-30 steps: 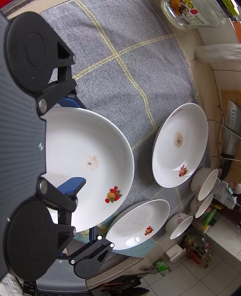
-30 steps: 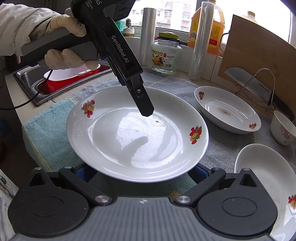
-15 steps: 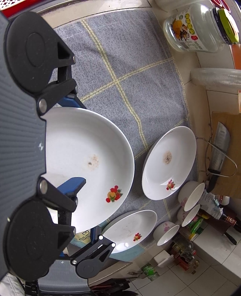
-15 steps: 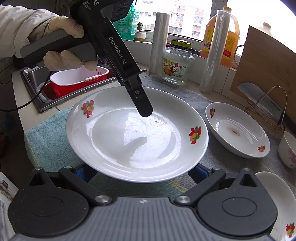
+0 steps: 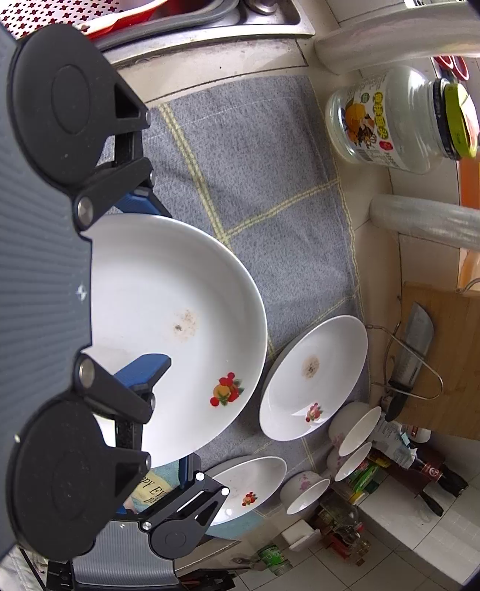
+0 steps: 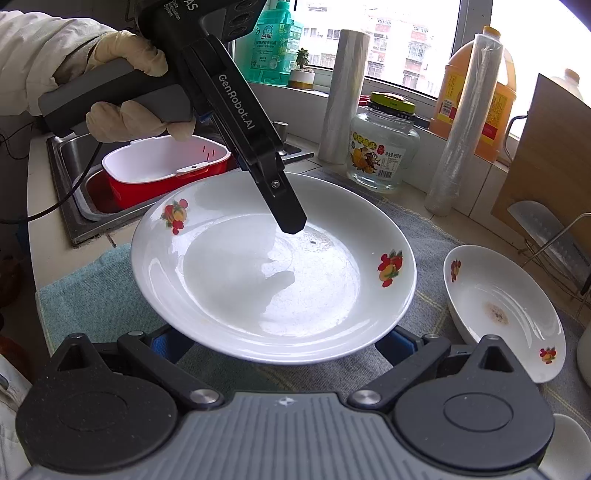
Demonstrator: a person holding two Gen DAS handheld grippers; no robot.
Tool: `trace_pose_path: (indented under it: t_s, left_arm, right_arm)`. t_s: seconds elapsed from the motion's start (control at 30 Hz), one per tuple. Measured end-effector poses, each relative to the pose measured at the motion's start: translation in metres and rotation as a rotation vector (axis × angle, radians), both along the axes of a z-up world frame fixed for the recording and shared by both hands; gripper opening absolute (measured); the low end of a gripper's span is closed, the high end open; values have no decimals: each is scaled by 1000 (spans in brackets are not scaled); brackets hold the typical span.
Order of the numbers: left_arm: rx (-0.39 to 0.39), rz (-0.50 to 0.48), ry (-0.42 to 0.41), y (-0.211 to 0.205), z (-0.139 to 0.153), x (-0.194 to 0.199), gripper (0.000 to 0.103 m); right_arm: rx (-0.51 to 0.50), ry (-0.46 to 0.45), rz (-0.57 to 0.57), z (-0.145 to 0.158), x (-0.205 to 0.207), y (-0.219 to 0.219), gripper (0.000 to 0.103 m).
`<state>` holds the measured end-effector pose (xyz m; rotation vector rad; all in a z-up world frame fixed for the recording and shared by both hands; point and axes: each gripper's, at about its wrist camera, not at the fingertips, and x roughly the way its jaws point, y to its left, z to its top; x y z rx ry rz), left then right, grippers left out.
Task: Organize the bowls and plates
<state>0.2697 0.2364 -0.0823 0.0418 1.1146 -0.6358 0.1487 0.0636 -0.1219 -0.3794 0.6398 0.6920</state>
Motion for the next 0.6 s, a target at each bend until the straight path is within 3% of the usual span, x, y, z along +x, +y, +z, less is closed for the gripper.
trace_pose_path:
  t_s: [0.6]
  left_arm:
    - [6,18,-9,37,-13,37,74]
  right_arm:
    - [2,53,-15,-12,36,39,103]
